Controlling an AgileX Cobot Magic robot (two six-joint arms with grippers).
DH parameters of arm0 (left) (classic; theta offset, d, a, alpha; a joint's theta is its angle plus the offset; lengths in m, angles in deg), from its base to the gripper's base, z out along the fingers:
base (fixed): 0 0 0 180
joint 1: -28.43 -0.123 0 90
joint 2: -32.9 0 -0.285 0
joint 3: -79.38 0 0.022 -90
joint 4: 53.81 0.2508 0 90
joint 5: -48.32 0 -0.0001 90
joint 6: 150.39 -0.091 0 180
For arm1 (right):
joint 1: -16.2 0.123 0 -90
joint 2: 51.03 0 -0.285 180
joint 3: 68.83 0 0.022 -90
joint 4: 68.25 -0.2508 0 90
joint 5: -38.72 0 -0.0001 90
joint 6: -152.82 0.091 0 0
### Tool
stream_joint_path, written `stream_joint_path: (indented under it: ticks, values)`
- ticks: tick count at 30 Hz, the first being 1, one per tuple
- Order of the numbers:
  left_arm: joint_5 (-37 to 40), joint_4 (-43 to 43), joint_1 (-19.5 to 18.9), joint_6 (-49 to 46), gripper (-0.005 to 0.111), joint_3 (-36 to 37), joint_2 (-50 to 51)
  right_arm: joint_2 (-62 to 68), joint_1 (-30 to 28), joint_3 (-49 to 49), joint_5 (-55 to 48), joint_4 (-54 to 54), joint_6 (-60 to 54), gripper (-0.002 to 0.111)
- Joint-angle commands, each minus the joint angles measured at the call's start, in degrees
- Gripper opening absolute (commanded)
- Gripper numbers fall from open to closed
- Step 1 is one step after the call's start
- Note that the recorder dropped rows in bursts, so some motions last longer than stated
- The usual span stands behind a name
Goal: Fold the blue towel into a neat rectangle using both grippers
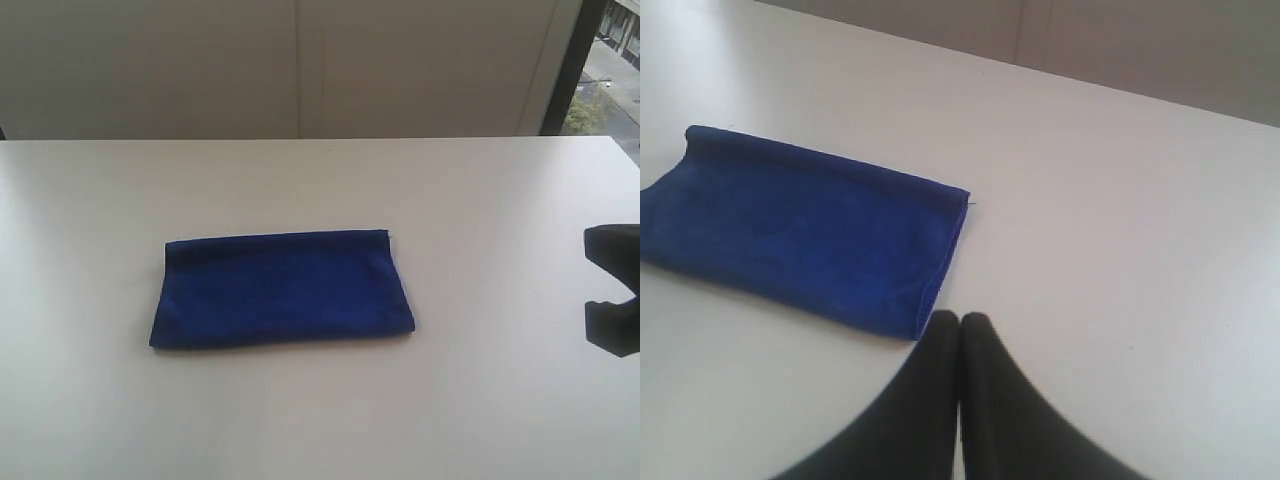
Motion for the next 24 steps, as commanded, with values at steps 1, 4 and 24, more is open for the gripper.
stream_joint_path:
  ticks: [1, 4, 24]
  values:
    - [5.6, -2.6, -0.1, 1.1, 0.0, 1.8, -0.5, -0.3, -0.5, -0.3, 0.7, 0.2, 0.2, 0.0]
    - [9.7, -2.6, -0.1, 1.1, 0.0, 1.8, -0.5, -0.3, -0.5, -0.3, 0.7, 0.2, 0.2, 0.0]
    - [4.2, -11.5, -6.8, 24.3, 0.0, 2.1, -22.1, -0.3, -0.5, -0.3, 0.7, 0.2, 0.2, 0.0]
